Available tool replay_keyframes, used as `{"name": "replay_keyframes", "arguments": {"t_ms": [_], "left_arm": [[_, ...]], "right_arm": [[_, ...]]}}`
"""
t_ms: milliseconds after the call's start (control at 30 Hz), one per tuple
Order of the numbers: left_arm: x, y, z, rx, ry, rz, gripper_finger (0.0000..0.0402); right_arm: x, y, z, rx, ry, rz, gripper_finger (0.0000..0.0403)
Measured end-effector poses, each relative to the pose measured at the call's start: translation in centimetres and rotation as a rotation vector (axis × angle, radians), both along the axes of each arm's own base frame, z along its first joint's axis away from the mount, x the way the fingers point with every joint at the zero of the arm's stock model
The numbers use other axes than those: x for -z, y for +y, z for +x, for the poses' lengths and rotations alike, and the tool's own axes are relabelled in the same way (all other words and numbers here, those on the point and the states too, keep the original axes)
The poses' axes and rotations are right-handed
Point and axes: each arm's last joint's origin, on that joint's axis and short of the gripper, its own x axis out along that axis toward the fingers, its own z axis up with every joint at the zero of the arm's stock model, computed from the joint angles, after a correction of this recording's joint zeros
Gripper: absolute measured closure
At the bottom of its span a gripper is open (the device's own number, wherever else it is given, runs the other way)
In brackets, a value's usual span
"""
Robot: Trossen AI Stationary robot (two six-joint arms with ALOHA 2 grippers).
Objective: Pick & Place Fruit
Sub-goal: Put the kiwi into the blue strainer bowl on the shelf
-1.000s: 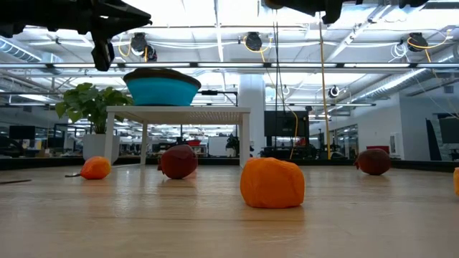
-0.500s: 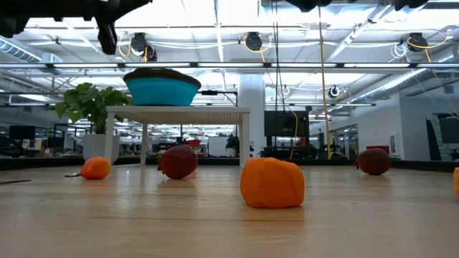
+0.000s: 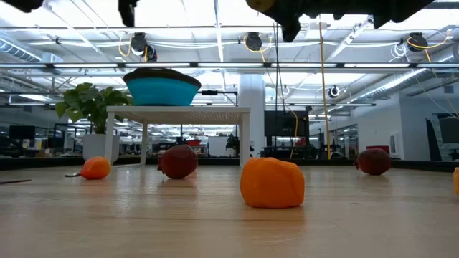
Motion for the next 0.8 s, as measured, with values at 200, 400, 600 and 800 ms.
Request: {"name": "replay_keyframes", "arguments": {"t_ms": [200, 400, 600, 800], "left_arm": [[-0.6, -0.8, 2.9, 0.014, 0.138, 0.052, 0.0191], [-0.5, -0.9, 5.7, 0.091, 0.247, 0.106, 0.0139], [-0.3, -0.1, 8.4, 0.151, 0.276, 0.116, 0.0116], [0.1, 0.5, 10.5, 0.215, 0.302, 0.11, 0.0114]], "right_arm": [[1.1, 0.1, 1.2, -0.031, -0.012, 0.054, 0.0197], [1.7, 0.2, 1.6, -0.031, -0.009, 0.054, 0.0197], [1.6, 0.2, 1.6, -0.03, -0.019, 0.055, 0.0197], [1.6, 0.2, 1.6, -0.029, -0.011, 0.054, 0.0197]]}}
